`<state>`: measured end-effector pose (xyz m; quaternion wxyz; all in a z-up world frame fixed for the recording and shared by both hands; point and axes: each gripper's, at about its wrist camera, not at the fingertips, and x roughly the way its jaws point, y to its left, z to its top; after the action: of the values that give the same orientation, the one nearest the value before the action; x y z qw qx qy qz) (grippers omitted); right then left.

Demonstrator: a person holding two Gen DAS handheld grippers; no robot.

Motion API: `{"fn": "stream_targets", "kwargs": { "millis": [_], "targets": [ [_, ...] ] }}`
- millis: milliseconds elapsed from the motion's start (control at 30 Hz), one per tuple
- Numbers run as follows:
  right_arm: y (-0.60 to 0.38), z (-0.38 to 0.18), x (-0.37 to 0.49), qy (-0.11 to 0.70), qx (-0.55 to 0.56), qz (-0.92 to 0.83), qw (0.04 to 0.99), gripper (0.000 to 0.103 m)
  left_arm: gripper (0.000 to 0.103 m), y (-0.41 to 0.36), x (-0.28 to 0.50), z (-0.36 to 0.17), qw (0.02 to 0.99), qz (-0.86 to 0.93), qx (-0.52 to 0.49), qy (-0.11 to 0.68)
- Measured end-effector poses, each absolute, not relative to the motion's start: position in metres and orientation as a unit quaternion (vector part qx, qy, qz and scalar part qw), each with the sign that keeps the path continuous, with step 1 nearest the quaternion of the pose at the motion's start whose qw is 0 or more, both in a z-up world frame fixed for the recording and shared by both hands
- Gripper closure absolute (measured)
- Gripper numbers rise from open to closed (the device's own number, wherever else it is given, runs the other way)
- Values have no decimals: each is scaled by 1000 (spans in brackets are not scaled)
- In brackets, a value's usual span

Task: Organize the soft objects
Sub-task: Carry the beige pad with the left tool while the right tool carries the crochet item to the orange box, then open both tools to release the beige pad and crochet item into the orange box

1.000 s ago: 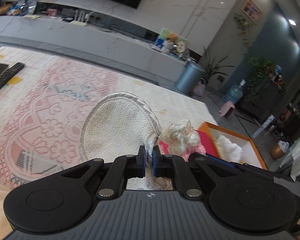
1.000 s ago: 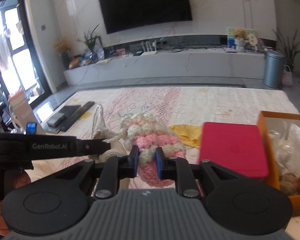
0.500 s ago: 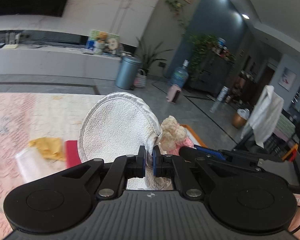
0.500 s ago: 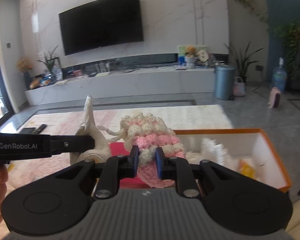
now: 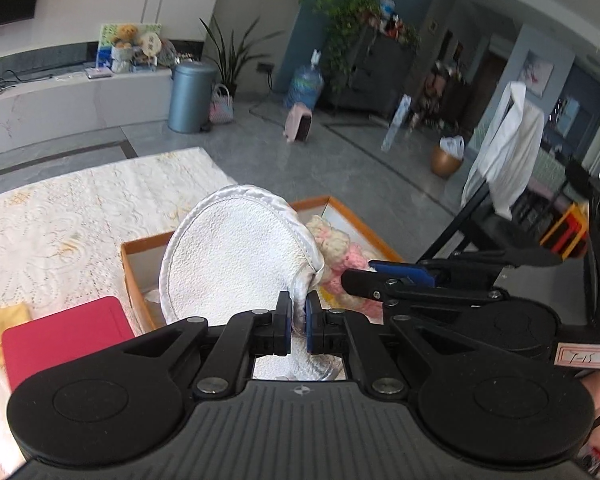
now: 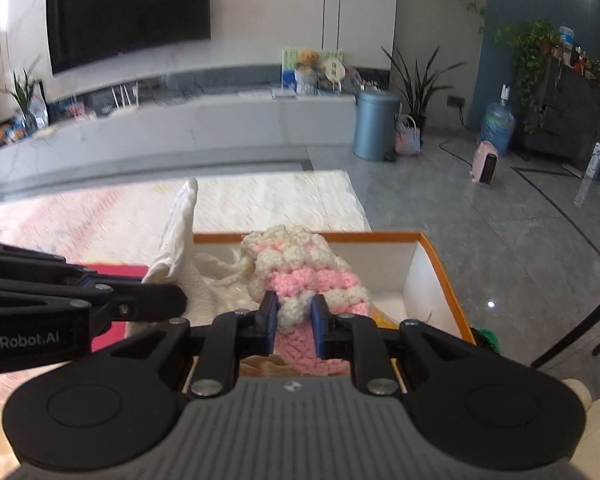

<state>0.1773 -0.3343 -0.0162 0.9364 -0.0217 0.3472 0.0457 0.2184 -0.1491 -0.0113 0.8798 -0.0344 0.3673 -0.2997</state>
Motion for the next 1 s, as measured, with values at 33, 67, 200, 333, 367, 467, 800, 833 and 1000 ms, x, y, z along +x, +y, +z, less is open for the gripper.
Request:
{"fn": "stream_targets", "kwargs": {
  "millis": [33,67,200,333,367,467,800,833,1000],
  "targets": [
    [-335,-22,182,354,-24,45,934,87,96,-150,222,-16,877,-302,-32,372],
    [-337,-27,186,359,-27,45,932,87,96,-151,227,-21,874,-305,-29,377],
    [-339,-47,202,380,-34,45,923,87,97,-154,239,-39,865,-306,-24,396],
    [-343,-64,217,402,-39,40,914,87,97,-159,248,-54,854,-309,-24,417],
    [-344,-67,220,409,-38,37,911,87,97,-161,250,-58,852,-308,-21,423],
    [-348,-77,228,429,-30,37,902,87,97,-163,254,-69,842,-306,-26,444],
    [-347,-95,242,462,-29,48,885,83,96,-159,270,-80,817,-295,-56,493],
    [-347,-96,242,463,-27,48,885,82,95,-157,271,-81,814,-295,-61,496],
    [-346,-97,241,467,-25,47,883,79,86,-149,271,-81,816,-288,-69,497]
  ]
}}
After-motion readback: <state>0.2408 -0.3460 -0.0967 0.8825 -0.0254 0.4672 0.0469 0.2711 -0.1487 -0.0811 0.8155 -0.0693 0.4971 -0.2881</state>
